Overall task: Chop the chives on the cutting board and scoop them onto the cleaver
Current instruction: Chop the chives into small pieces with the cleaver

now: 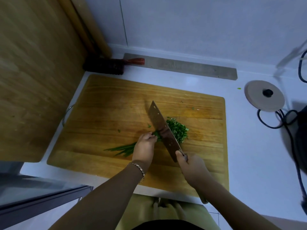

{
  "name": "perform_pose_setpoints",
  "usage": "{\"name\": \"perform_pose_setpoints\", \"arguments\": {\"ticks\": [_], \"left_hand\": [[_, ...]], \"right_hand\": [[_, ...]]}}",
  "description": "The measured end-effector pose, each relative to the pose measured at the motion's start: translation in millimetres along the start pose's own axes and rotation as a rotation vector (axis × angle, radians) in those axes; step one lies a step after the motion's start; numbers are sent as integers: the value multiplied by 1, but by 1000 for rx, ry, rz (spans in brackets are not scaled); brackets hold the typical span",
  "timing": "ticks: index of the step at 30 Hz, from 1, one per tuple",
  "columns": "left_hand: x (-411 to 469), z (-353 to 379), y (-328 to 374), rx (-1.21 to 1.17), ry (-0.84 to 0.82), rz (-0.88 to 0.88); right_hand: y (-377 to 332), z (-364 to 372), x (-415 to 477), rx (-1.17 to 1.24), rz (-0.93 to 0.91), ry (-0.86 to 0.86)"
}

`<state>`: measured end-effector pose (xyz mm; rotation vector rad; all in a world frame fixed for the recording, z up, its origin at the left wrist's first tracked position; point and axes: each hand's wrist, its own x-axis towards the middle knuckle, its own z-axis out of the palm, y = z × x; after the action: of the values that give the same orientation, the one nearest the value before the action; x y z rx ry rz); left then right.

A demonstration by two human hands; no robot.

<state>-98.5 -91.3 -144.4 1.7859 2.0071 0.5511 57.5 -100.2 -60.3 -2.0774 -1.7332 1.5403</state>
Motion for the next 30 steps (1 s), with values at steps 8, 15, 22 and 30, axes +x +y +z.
{"name": "perform_pose_setpoints", "arguments": {"ticks": [8,15,22,30], "left_hand": [[2,-9,1,20,6,50],[-5,-12,-9,124,-72,183],[-7,-3,-16,57,-67,138],[-8,-1,-3,-30,68,-50]], "right_hand": [[5,8,-2,-113,-24,16],[-4,22,17,-219,-56,57],[10,15,8,-141,-69,33],[-1,-4,22,167,95,-43]]}}
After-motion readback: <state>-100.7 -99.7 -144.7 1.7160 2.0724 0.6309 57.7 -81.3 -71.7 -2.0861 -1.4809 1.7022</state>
